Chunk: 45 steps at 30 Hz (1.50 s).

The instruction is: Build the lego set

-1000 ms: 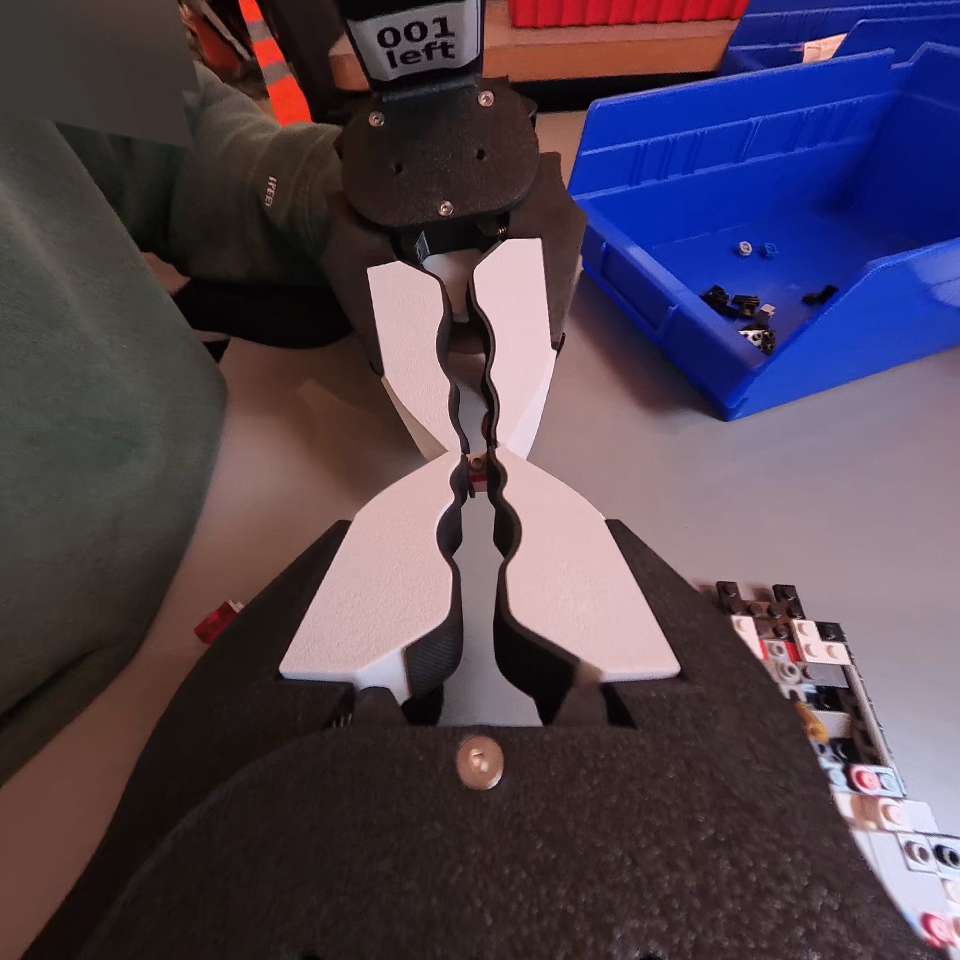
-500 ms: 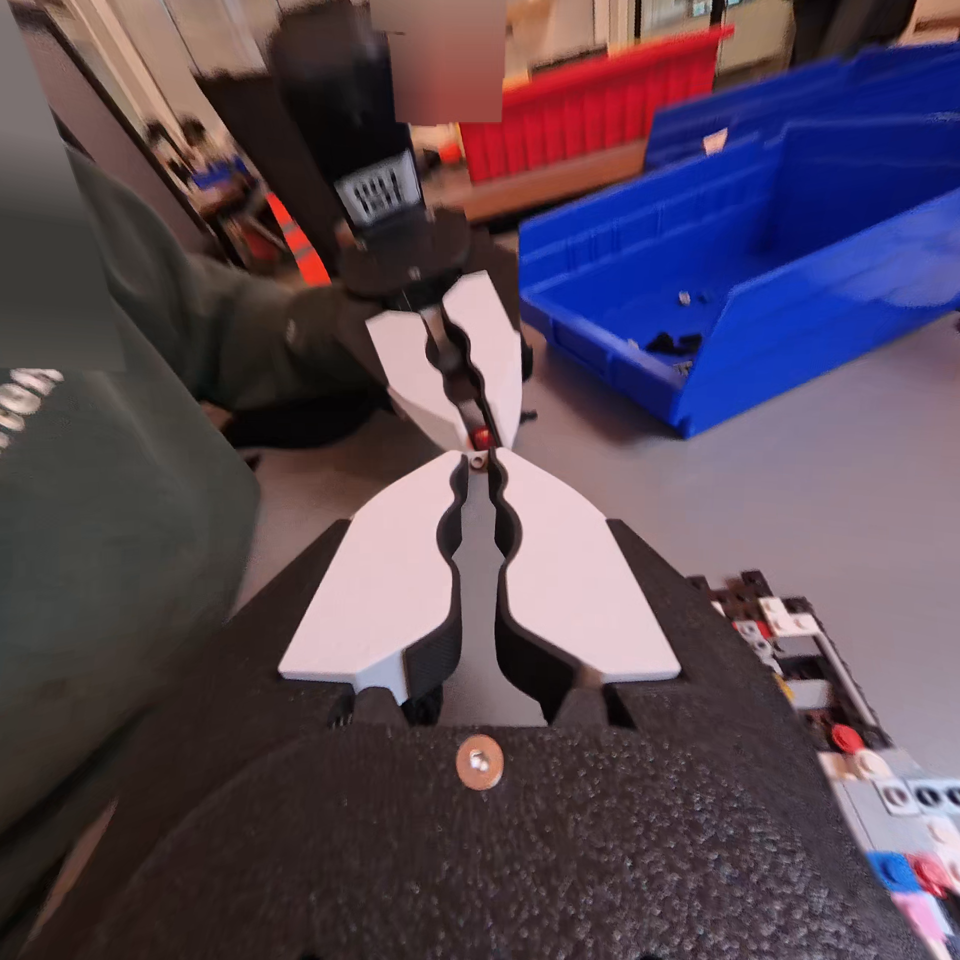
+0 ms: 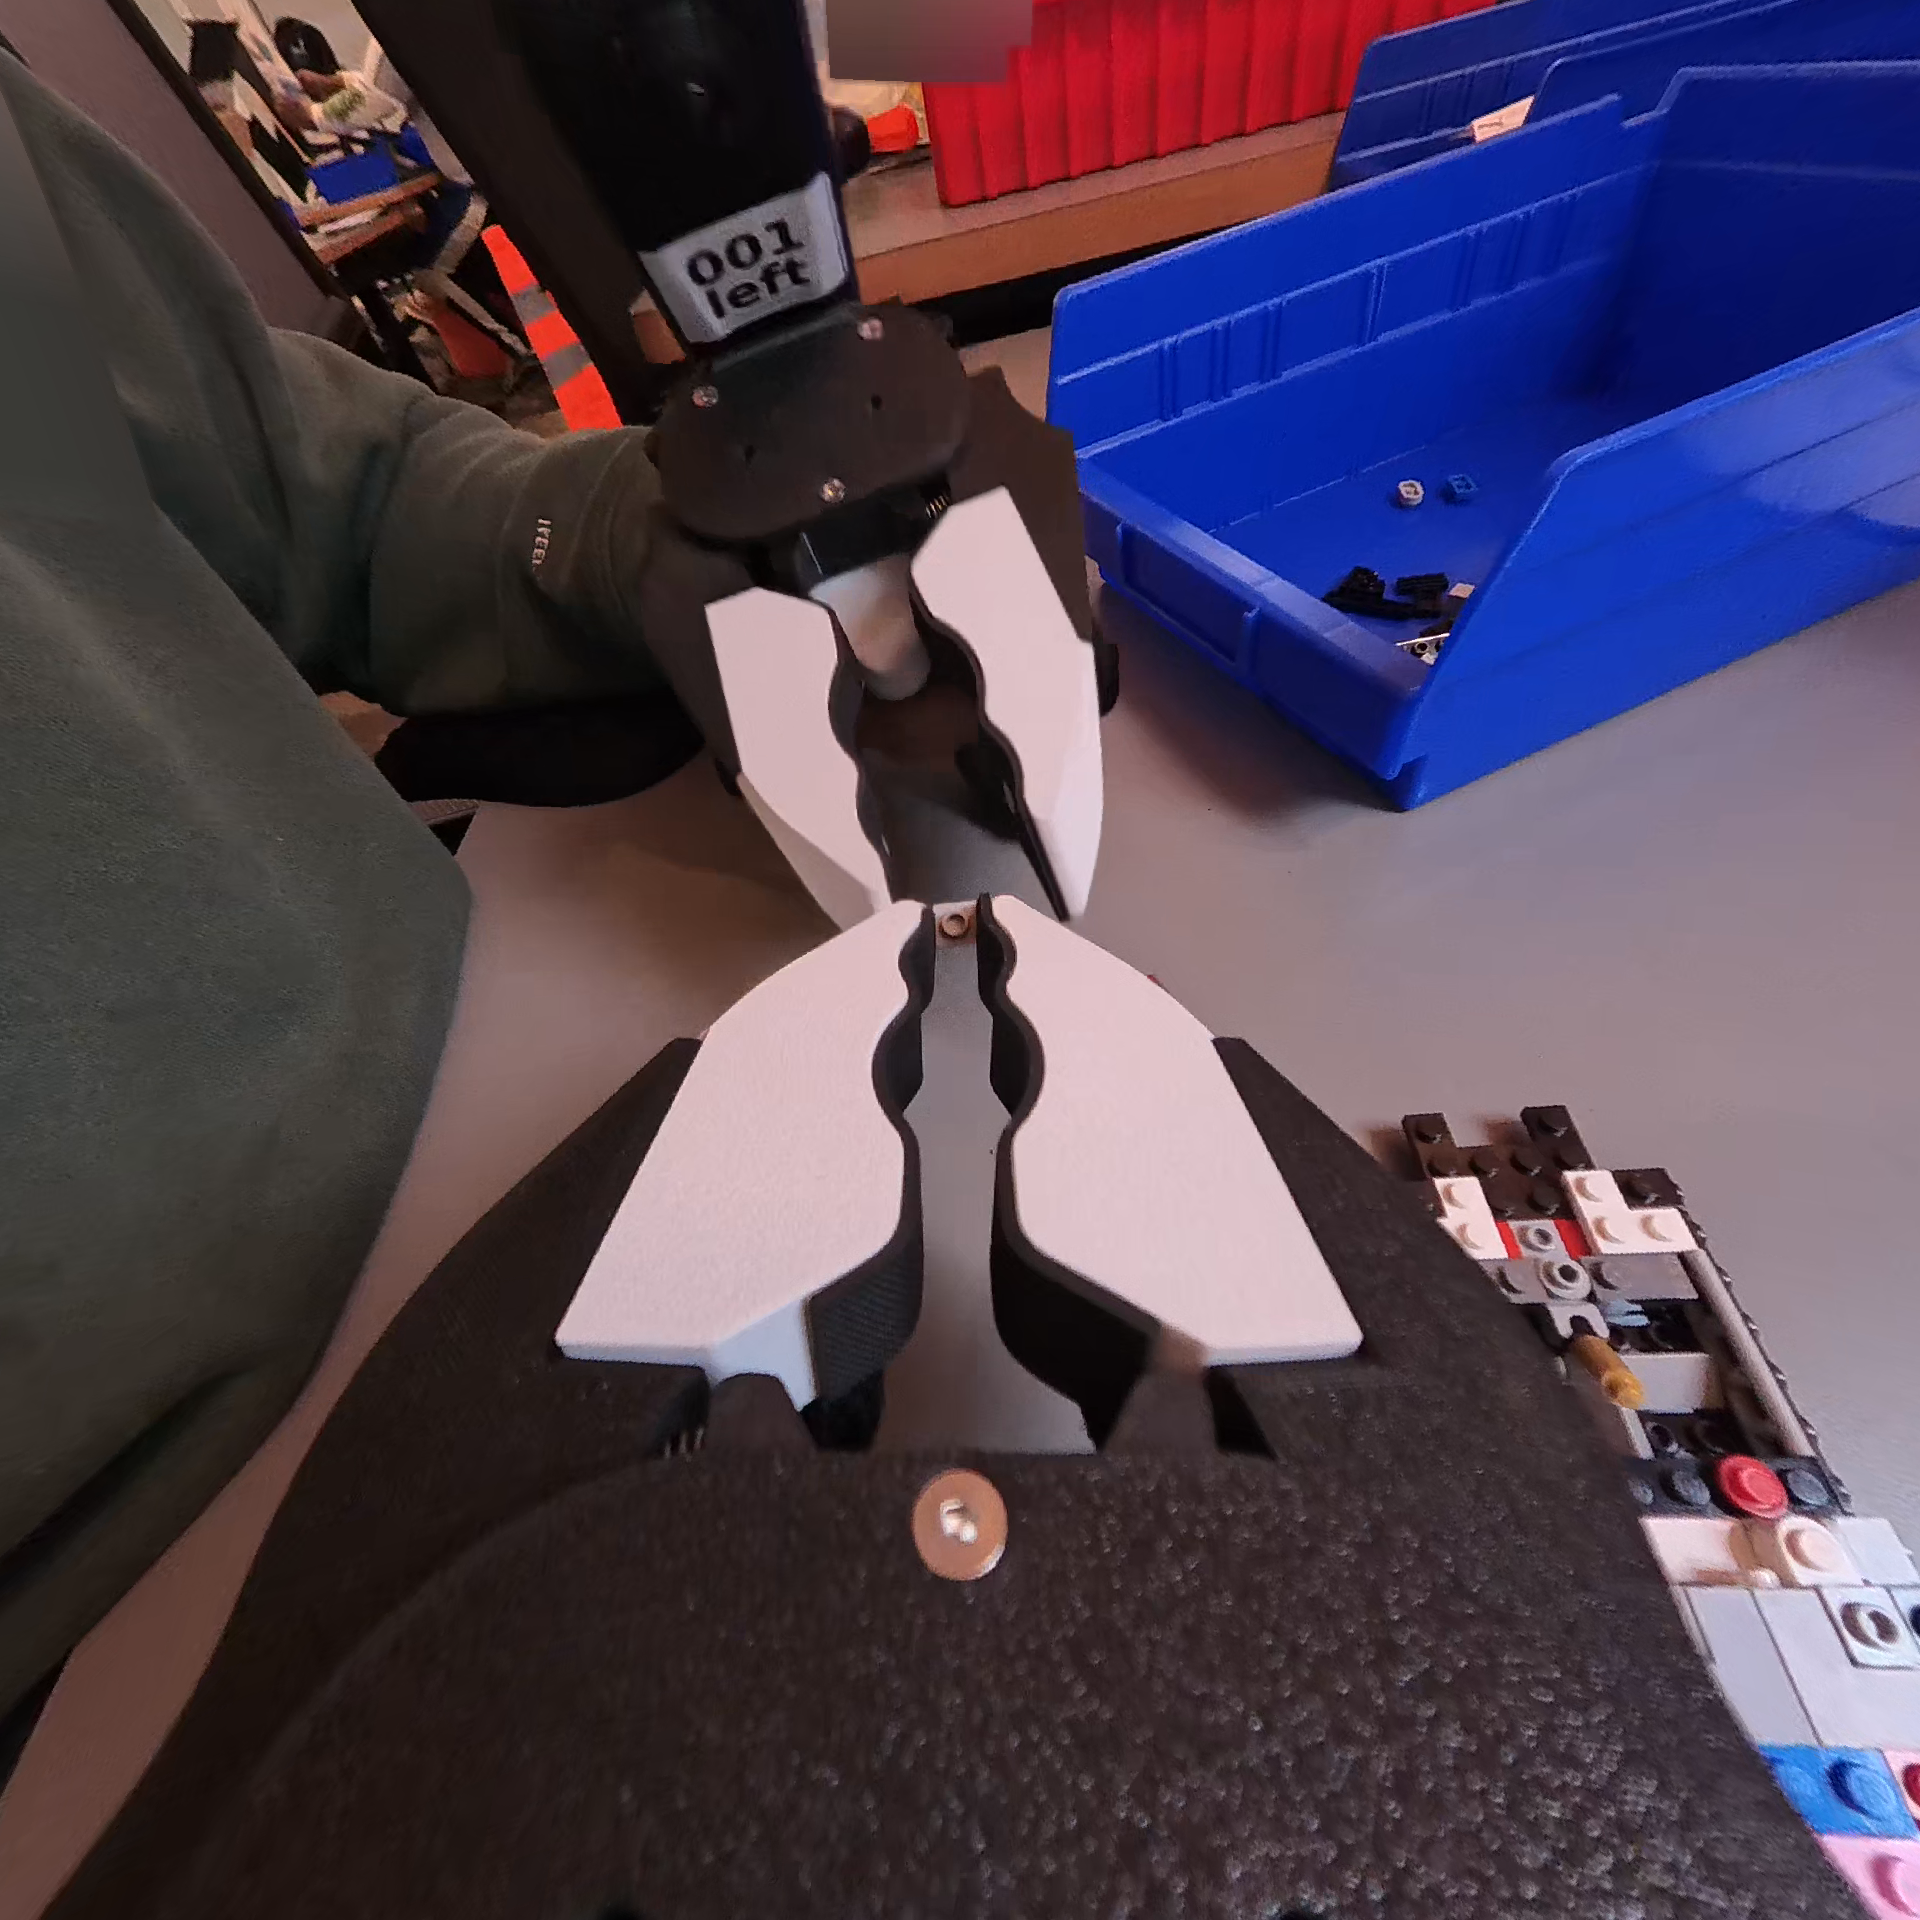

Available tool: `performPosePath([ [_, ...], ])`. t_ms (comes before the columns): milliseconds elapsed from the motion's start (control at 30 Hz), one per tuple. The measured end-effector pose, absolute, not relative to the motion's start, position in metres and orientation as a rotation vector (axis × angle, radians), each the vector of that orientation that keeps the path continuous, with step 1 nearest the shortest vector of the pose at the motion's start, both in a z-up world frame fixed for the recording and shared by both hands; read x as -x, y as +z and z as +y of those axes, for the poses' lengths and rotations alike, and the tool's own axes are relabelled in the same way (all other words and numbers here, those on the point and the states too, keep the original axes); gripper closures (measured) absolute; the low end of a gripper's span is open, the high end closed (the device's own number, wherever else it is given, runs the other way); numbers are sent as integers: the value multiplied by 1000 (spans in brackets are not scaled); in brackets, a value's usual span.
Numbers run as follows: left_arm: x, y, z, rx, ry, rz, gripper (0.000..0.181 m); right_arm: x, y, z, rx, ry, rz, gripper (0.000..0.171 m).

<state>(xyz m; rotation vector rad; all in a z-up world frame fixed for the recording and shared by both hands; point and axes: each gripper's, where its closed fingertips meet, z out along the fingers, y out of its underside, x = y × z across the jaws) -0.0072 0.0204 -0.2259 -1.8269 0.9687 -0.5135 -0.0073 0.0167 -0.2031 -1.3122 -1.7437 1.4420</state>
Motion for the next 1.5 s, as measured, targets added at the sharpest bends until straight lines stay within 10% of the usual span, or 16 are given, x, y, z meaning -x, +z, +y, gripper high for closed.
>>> performPosePath([
  [433, 13, -182, 28, 1623, -346, 890, 173, 14, -178, 27, 1391, 1680, -1498, 153],
  [700, 154, -203, 78, 1971, 60, 273, 159, 19, -213, 42, 1520, 1395, -1590, 146],
  [1500, 147, -231, 70, 2021, 508, 770, 148, 41, -266, 46, 1606, 842, -1798, 146],
])
